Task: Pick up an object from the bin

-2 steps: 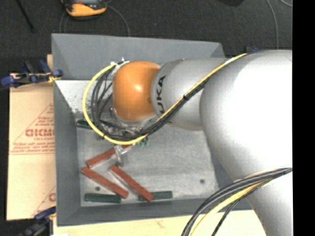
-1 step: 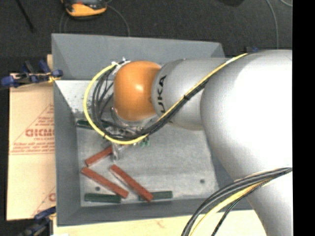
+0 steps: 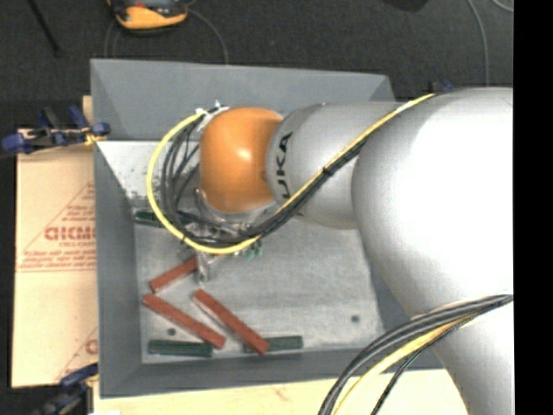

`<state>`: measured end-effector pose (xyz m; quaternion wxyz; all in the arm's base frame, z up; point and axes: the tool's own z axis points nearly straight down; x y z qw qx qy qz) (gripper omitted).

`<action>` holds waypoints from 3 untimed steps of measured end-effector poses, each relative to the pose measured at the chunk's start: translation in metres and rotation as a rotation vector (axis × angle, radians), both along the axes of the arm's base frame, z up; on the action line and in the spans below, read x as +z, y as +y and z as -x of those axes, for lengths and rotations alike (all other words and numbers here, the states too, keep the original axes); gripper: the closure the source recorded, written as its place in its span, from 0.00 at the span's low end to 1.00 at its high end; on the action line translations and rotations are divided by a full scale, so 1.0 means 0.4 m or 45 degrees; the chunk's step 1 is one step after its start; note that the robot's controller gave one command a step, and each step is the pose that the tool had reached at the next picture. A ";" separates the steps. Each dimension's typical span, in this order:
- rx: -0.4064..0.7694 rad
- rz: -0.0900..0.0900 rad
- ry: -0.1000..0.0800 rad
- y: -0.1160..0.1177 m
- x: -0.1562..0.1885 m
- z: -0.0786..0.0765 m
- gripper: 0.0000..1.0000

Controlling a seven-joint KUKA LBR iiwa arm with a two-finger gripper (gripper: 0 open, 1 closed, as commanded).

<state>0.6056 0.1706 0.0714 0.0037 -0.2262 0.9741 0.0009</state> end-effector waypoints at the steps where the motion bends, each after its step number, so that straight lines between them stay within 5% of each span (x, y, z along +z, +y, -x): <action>1: 0.000 0.001 0.002 0.000 0.002 -0.001 1.00; 2: 0.196 0.004 -0.008 -0.004 0.078 -0.035 1.00; 3: 0.257 0.003 0.003 0.022 0.351 0.068 1.00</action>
Offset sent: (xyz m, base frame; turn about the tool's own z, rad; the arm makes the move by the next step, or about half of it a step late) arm -0.0298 0.0006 0.0428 -0.3973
